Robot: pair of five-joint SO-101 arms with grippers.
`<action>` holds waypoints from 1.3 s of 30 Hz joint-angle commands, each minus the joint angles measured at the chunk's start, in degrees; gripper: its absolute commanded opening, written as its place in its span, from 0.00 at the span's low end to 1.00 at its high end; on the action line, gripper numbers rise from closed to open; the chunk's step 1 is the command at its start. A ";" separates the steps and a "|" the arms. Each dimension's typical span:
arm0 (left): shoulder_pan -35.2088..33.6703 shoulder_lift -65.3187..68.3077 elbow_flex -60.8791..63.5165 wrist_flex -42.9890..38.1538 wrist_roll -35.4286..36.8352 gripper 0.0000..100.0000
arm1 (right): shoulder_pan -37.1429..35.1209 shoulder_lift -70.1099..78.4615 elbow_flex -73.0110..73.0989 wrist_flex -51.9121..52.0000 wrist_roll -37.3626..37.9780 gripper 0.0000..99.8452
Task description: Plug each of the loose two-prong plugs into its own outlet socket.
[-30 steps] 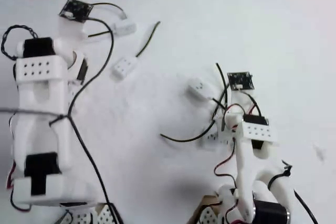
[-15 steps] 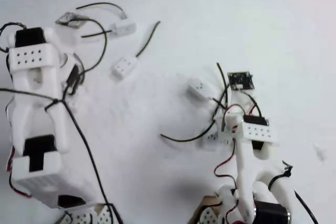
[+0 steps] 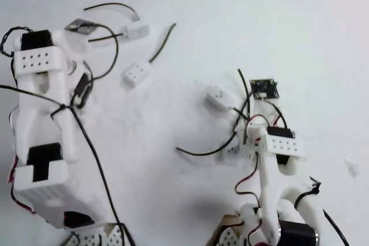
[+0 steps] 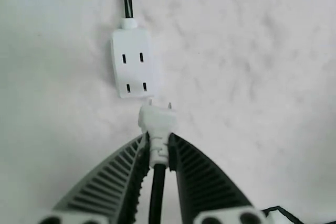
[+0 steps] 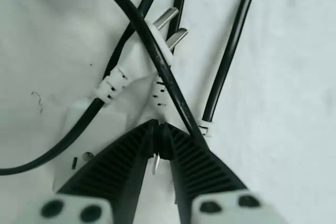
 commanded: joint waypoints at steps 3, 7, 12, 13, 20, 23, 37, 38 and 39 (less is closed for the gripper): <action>-2.86 1.36 -2.64 -2.37 -3.43 0.02 | -0.40 -0.92 0.44 -0.66 -0.26 0.02; -5.14 5.93 -2.73 -3.52 -5.27 0.02 | -0.40 -0.92 0.44 -0.66 -0.26 0.02; -5.58 7.96 -2.81 -6.24 -5.80 0.02 | -0.48 -0.92 0.44 -0.66 -0.26 0.02; -5.41 7.96 -2.81 -6.59 -5.80 0.02 | -0.48 -0.92 0.44 -0.66 -0.26 0.02; -5.41 8.48 -8.26 -5.01 -5.71 0.02 | -0.48 -0.92 0.44 -0.84 -0.26 0.02; -5.14 8.57 -7.30 -4.84 -5.71 0.02 | -0.48 -0.92 0.44 -1.45 -0.26 0.02; -4.70 8.57 -4.13 -5.10 -1.41 0.02 | -0.48 -0.92 0.53 -1.45 -0.26 0.02; -4.70 8.57 -4.13 -5.45 -1.23 0.02 | -0.48 -0.92 0.53 -1.45 -0.26 0.02; -4.70 8.57 -4.13 -6.33 -0.53 0.02 | -0.48 -0.92 0.53 -1.45 -0.26 0.02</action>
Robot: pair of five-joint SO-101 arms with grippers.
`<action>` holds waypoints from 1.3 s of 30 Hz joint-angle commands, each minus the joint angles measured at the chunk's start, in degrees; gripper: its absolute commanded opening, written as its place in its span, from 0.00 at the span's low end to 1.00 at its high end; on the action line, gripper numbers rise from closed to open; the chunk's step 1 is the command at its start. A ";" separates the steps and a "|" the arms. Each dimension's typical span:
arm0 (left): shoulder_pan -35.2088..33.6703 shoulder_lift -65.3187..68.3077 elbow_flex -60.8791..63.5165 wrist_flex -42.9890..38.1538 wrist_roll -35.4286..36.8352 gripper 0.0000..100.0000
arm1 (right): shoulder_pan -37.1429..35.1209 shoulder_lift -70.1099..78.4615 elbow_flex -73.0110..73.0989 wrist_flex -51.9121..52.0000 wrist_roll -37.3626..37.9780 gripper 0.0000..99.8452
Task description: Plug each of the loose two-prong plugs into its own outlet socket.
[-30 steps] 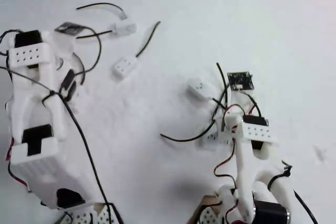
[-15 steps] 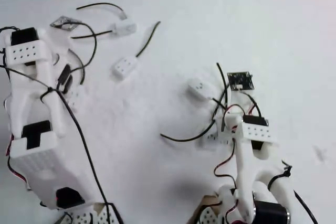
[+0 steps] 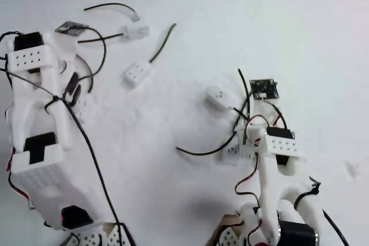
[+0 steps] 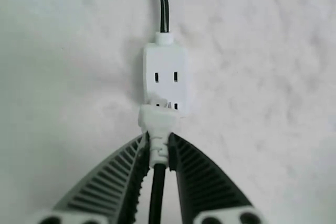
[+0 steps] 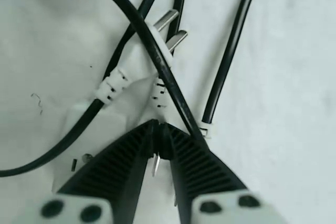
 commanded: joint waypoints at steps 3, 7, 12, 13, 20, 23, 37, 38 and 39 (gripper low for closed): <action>0.04 -0.31 0.00 -2.37 3.16 0.02 | -0.48 -0.84 0.09 -0.57 -0.35 0.02; 0.22 -0.31 0.00 -2.29 3.43 0.02 | -0.48 -0.84 0.09 -0.57 -0.35 0.02; 0.40 -0.31 1.76 -1.76 3.34 0.02 | -0.48 -0.84 0.09 -0.57 -0.35 0.02; 0.75 -0.40 2.64 -1.93 3.34 0.02 | -0.48 -0.84 0.09 -0.57 -0.35 0.02; 0.92 -0.57 4.40 -4.57 3.52 0.02 | -0.48 -0.84 0.09 -0.57 -0.35 0.02; 1.01 -0.48 4.40 -4.31 5.36 0.02 | -0.48 -0.84 0.09 -0.57 -0.35 0.02; 1.19 -1.10 3.96 -1.49 5.80 0.02 | -0.48 -0.84 0.09 -0.57 -0.35 0.02; 1.19 -1.19 3.96 -1.49 5.89 0.02 | -0.48 -0.84 0.09 -0.57 -0.35 0.02; 1.19 -1.71 3.96 -1.49 5.98 0.02 | -0.48 -0.84 0.09 -0.57 -0.35 0.02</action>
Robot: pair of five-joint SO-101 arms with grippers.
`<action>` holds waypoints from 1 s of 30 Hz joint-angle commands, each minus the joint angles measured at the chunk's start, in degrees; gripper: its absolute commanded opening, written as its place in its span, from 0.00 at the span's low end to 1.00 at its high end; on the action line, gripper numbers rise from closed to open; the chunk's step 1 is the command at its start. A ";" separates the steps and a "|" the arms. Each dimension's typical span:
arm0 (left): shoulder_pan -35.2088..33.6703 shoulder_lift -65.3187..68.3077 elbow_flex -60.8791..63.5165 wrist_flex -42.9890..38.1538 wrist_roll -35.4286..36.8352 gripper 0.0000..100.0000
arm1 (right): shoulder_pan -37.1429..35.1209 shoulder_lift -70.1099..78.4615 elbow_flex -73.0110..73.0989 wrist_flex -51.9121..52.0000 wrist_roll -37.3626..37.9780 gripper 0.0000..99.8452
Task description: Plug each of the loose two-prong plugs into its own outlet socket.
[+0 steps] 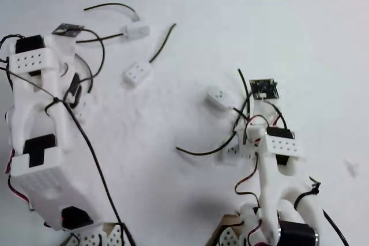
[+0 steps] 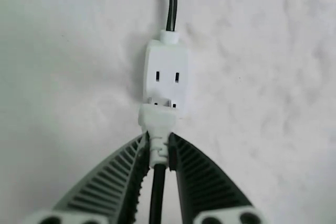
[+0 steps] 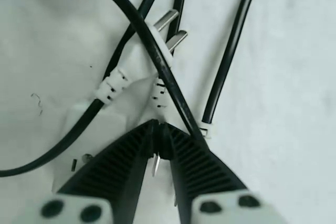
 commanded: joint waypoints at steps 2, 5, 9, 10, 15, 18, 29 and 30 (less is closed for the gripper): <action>0.75 -3.38 0.53 0.70 1.49 0.02 | -0.48 -0.84 0.09 -0.57 -0.35 0.02; 1.80 -6.73 0.88 0.88 1.67 0.02 | -0.48 -0.84 0.09 -0.57 -0.35 0.02; 3.74 -7.96 4.22 0.00 2.02 0.02 | -0.48 -0.84 0.09 -0.57 -0.35 0.02; 3.65 -7.96 5.01 -0.79 2.11 0.02 | -0.48 -0.84 0.09 -0.57 -0.35 0.02; 0.75 -8.04 5.36 -3.34 2.46 0.02 | -0.48 -0.84 0.09 -0.57 -0.35 0.02; -0.13 -8.40 5.36 -3.69 2.37 0.02 | -0.48 -0.84 0.09 -0.57 -0.35 0.02; -0.40 -8.57 -3.78 2.37 2.37 0.02 | -0.48 -0.84 0.09 -0.57 -0.35 0.02; -0.40 -8.40 -4.84 2.90 2.29 0.02 | -0.48 -0.84 0.09 -0.57 -0.35 0.02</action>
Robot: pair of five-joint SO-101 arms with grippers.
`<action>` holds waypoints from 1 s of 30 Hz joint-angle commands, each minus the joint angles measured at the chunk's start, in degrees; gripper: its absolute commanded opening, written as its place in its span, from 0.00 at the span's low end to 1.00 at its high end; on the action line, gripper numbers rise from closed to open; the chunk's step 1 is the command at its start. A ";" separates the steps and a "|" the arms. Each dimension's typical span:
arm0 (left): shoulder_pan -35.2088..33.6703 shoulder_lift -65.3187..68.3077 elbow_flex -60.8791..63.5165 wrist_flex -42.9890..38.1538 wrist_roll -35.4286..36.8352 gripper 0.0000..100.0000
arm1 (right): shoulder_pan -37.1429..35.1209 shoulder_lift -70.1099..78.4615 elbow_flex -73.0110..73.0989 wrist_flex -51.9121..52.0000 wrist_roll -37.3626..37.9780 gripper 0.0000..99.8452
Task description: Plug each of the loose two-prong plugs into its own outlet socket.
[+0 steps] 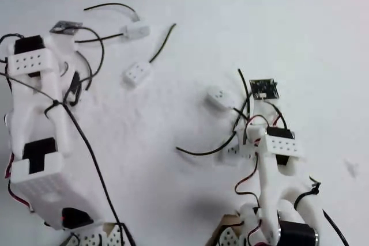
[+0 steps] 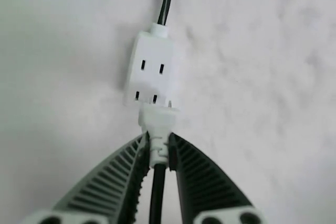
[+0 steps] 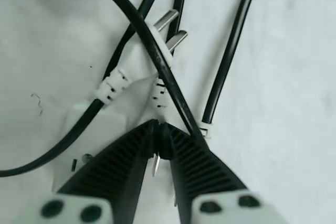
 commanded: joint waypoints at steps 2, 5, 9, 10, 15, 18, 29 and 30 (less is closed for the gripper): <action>-0.66 -3.56 -5.98 2.46 -0.88 0.02 | -0.48 -0.84 0.09 -0.57 -0.35 0.02; -0.75 -3.47 -5.10 1.76 -1.05 0.02 | -0.48 -0.84 0.09 -0.57 -0.35 0.02; -0.75 -3.47 0.53 -3.43 -1.05 0.02 | -0.48 -0.84 0.09 -0.57 -0.35 0.02; -0.75 -3.56 1.93 -4.75 -1.05 0.02 | -0.48 -0.84 0.09 -0.57 -0.35 0.02; -1.10 -3.65 4.31 -6.33 -1.14 0.02 | -0.48 -0.84 0.09 -0.57 -0.35 0.02; -2.68 -4.00 4.13 -7.65 -1.32 0.02 | -0.48 -0.84 0.09 -0.57 -0.35 0.02; -4.18 -3.56 4.66 -6.59 -3.69 0.02 | -0.48 -0.84 0.09 -0.57 -0.35 0.02; -3.47 -3.56 4.66 -5.98 -3.69 0.02 | -0.48 -0.84 0.09 -0.57 -0.35 0.02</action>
